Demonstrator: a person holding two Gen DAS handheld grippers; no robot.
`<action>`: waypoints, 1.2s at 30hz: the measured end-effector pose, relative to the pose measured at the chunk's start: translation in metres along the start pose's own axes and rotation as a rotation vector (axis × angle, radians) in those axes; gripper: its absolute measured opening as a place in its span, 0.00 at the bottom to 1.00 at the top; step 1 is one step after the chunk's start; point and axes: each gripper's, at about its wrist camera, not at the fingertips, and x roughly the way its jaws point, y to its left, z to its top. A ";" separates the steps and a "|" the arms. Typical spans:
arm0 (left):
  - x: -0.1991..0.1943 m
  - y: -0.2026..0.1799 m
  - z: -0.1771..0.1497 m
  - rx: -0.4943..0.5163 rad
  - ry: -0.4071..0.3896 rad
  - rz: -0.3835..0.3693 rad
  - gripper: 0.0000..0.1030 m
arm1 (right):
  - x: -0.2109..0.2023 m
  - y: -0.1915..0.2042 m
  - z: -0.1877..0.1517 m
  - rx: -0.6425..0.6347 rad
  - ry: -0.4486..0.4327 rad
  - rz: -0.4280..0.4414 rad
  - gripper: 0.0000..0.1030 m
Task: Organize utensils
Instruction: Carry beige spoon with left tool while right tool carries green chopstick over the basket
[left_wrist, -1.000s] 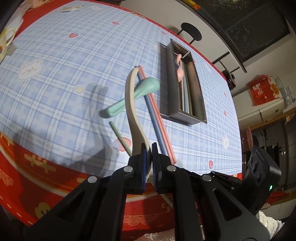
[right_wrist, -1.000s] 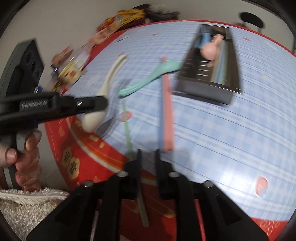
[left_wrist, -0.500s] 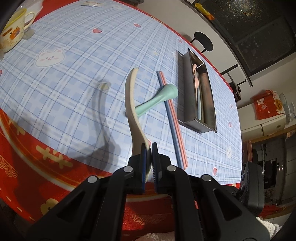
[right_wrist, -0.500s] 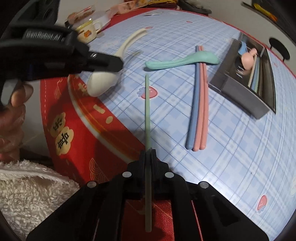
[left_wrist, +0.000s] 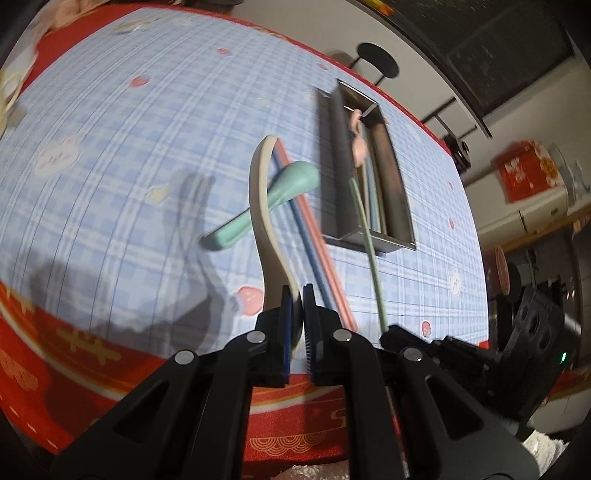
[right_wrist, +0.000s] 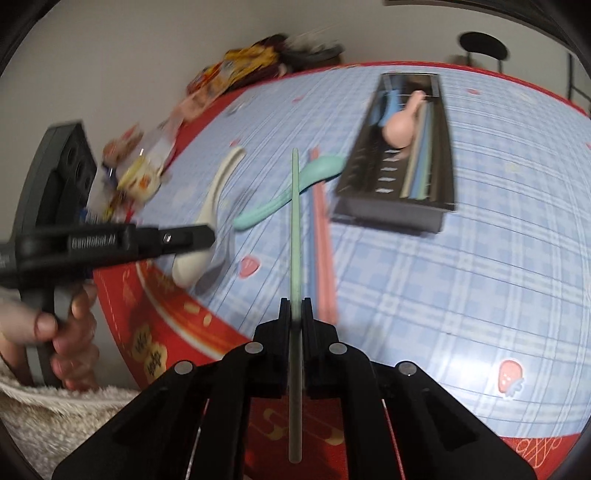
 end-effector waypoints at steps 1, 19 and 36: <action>0.001 -0.005 0.003 0.022 0.002 -0.001 0.10 | -0.002 -0.004 0.002 0.024 -0.011 0.000 0.06; 0.040 -0.077 0.090 0.201 0.084 -0.159 0.10 | -0.011 -0.074 0.083 0.341 -0.162 -0.061 0.06; 0.124 -0.075 0.202 0.056 0.111 -0.292 0.10 | 0.036 -0.093 0.144 0.362 -0.098 -0.203 0.06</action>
